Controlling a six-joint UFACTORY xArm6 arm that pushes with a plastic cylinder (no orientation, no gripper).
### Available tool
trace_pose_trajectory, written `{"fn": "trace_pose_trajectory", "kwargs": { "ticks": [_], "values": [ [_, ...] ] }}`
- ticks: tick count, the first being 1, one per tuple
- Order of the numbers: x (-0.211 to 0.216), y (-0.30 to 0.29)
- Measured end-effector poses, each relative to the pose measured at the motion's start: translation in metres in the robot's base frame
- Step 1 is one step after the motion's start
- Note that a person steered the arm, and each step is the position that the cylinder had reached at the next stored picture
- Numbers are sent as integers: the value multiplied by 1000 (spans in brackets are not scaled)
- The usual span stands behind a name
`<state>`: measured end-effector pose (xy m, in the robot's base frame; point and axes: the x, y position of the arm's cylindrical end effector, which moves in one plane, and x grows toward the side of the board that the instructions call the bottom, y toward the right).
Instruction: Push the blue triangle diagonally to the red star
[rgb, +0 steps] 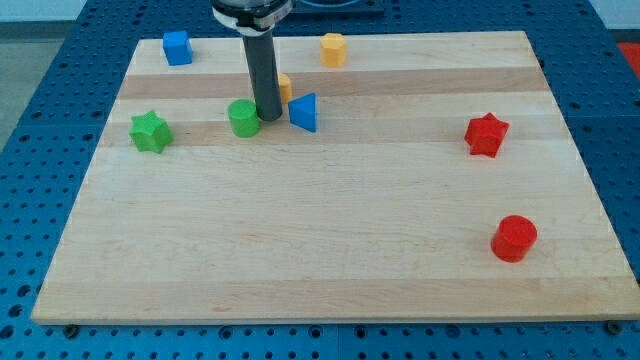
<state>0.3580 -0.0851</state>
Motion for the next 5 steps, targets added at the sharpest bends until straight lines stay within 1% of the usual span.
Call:
{"fn": "trace_pose_trajectory", "kwargs": {
  "ticks": [1,2,3,4,5],
  "values": [
    [1,17],
    [1,60],
    [16,103],
    [51,122],
    [59,132]
  ]
}}
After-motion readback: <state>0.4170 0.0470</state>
